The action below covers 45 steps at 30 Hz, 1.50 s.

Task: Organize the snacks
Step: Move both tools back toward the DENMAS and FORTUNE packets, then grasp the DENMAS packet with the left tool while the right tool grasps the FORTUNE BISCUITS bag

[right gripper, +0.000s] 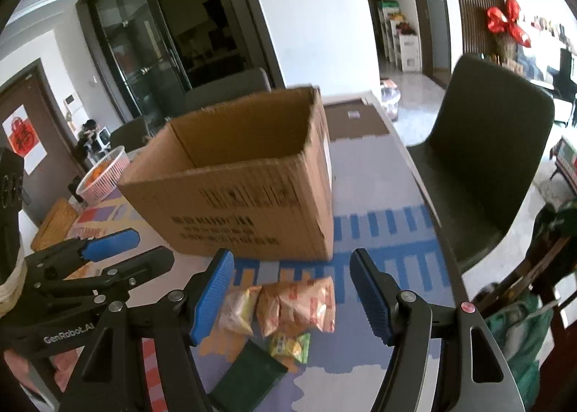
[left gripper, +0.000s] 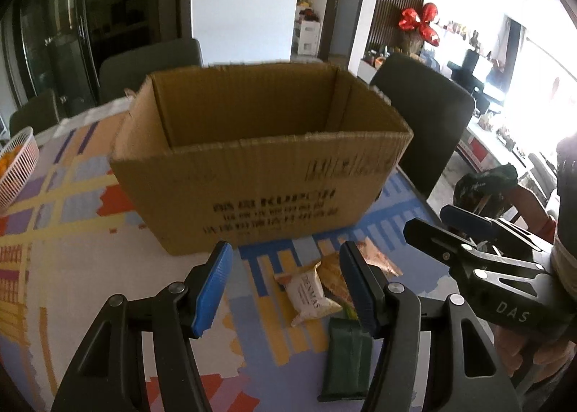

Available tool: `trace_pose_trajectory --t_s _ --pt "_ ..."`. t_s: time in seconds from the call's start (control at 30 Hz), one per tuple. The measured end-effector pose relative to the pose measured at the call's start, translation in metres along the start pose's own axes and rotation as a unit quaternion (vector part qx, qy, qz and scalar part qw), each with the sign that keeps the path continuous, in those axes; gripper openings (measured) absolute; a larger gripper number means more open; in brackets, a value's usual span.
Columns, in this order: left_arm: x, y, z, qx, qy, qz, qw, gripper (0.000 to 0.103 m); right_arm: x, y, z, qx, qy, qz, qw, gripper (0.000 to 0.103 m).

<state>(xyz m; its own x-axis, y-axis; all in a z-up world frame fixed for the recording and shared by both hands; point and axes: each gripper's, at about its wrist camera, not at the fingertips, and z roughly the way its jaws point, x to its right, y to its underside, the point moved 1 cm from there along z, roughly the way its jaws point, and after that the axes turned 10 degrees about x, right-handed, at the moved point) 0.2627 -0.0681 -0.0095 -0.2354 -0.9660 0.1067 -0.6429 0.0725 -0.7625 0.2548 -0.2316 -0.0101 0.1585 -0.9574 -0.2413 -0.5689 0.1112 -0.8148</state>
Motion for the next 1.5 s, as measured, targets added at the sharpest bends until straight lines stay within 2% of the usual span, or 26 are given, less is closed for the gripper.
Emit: trace_pose_trajectory --t_s 0.27,0.5,0.83,1.07,1.2,1.37,1.5 --pt "0.004 0.024 0.028 -0.039 0.005 -0.010 0.9992 0.060 0.018 0.027 0.022 -0.038 0.005 0.041 0.998 0.068" --pt "0.002 0.036 0.048 -0.057 0.005 -0.015 0.9982 0.058 0.026 0.042 0.034 -0.058 0.001 0.067 0.996 0.068" --pt "-0.003 0.048 0.074 -0.093 0.020 -0.047 0.9943 0.049 0.029 0.055 0.052 -0.084 -0.012 0.086 0.993 0.068" --pt "-0.014 0.052 0.083 -0.108 0.028 -0.069 0.9913 0.043 0.027 0.059 0.063 -0.095 -0.019 0.090 0.991 0.067" --pt "-0.019 0.055 0.086 -0.115 0.028 -0.070 0.9905 0.035 0.026 0.062 0.073 -0.108 -0.025 0.095 0.989 0.066" --pt "-0.026 0.055 0.083 -0.111 0.028 -0.068 0.9911 0.033 0.022 0.062 0.079 -0.112 -0.029 0.087 0.989 0.064" --pt "-0.036 0.056 0.077 -0.108 0.020 -0.070 0.9914 0.032 0.016 0.061 0.083 -0.112 -0.024 0.072 0.991 0.057"
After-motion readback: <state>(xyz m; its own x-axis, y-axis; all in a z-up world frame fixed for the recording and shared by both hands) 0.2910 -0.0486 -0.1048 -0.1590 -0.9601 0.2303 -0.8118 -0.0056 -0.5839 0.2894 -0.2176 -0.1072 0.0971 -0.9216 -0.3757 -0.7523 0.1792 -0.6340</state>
